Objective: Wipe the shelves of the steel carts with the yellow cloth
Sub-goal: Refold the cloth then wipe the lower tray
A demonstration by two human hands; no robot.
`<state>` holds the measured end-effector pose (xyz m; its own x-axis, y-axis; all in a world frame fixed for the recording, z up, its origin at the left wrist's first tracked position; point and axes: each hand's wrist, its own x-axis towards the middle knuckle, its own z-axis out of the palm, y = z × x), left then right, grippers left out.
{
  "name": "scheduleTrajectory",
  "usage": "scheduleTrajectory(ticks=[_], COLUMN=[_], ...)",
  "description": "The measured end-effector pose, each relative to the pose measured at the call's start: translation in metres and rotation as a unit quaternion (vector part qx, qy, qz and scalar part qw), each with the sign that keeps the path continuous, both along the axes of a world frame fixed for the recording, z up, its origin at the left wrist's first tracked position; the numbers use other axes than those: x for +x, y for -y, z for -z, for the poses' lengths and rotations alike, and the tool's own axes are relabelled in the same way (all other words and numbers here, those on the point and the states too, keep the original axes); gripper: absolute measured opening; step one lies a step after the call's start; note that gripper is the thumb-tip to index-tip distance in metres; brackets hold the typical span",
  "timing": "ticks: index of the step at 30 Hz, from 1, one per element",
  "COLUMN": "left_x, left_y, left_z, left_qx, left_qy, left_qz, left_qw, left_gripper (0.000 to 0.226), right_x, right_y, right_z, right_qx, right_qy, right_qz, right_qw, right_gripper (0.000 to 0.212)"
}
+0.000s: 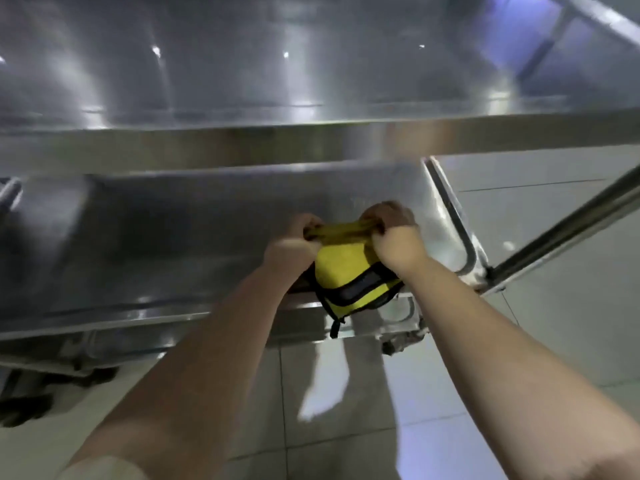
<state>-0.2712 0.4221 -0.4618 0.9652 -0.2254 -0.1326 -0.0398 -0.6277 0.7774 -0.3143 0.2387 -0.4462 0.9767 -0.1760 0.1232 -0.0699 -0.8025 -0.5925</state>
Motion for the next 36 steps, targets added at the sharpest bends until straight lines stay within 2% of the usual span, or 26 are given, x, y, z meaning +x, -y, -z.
scheduleTrajectory(ticks=[4, 6, 8, 11, 12, 13, 15, 17, 18, 21, 24, 26, 29, 31, 33, 36], left_x=[0.002, -0.001, -0.01, -0.009, -0.007, -0.004, -0.001, -0.006, -0.012, -0.02, -0.014, -0.009, 0.001, 0.016, 0.033, 0.05], left_y=[-0.015, -0.019, -0.019, -0.02, -0.02, -0.021, -0.022, -0.025, -0.027, -0.035, -0.042, -0.045, -0.054, -0.068, -0.086, -0.103], left_z=[0.008, 0.0, -0.015, -0.041, -0.046, -0.045, -0.036, -0.017, -0.008, 0.012, 0.024, 0.031, 0.036, 0.033, 0.027, 0.022], left_qx=[-0.011, -0.019, -0.02, -0.159, -0.177, -0.159, -0.026, 0.135, 0.174, 0.169, 0.266, 0.289, 0.305, 0.3, 0.304, 0.339], left_qy=[0.054, 0.052, 0.048, -0.065, -0.088, -0.082, -0.028, 0.042, 0.086, 0.22, 0.192, 0.18, 0.198, 0.183, 0.162, 0.117], left_qz=[0.005, 0.016, 0.028, 0.036, 0.045, 0.053, 0.061, 0.061, 0.052, 0.015, 0.033, 0.039, 0.028, 0.019, 0.003, 0.016], left_qw=[0.998, 0.998, 0.998, 0.985, 0.979, 0.982, 0.997, 0.988, 0.98, 0.961, 0.944, 0.939, 0.931, 0.936, 0.939, 0.933], left_gripper=[0.022, 0.022, 0.018, 0.008, 0.009, 0.009, 0.011, 0.028, 0.034, 0.04, 0.045, 0.046, 0.046, 0.046, 0.047, 0.048], right_x=[0.017, 0.023, 0.022, 0.026, 0.029, 0.033, 0.039, 0.035, 0.028, -0.002, -0.017, -0.013, -0.005, 0.0, 0.012, 0.018], right_y=[0.003, -0.001, 0.002, 0.016, 0.017, 0.016, 0.005, -0.01, -0.018, -0.044, -0.04, -0.009, 0.048, 0.052, 0.016, -0.073], right_z=[0.022, 0.018, 0.004, -0.044, -0.056, -0.061, -0.052, -0.024, -0.011, 0.022, 0.041, 0.04, 0.036, 0.036, 0.038, 0.046], right_qx=[-0.139, -0.158, -0.114, 0.038, 0.055, 0.036, -0.099, -0.243, -0.27, -0.258, -0.233, -0.22, -0.206, -0.213, -0.218, -0.228], right_qy=[-0.002, -0.019, -0.029, -0.064, -0.072, -0.077, -0.101, -0.128, -0.128, -0.12, -0.158, -0.17, -0.201, -0.222, -0.22, -0.16], right_qz=[-0.042, -0.068, -0.066, -0.092, -0.106, -0.121, -0.146, -0.131, -0.109, -0.087, -0.086, -0.053, 0.097, 0.172, 0.158, 0.012], right_qw=[0.989, 0.985, 0.991, 0.993, 0.99, 0.989, 0.979, 0.952, 0.948, 0.955, 0.956, 0.959, 0.953, 0.936, 0.938, 0.96], right_gripper=[0.035, 0.026, 0.021, 0.009, 0.01, 0.011, 0.015, 0.036, 0.048, 0.062, 0.064, 0.063, 0.063, 0.064, 0.065, 0.07])
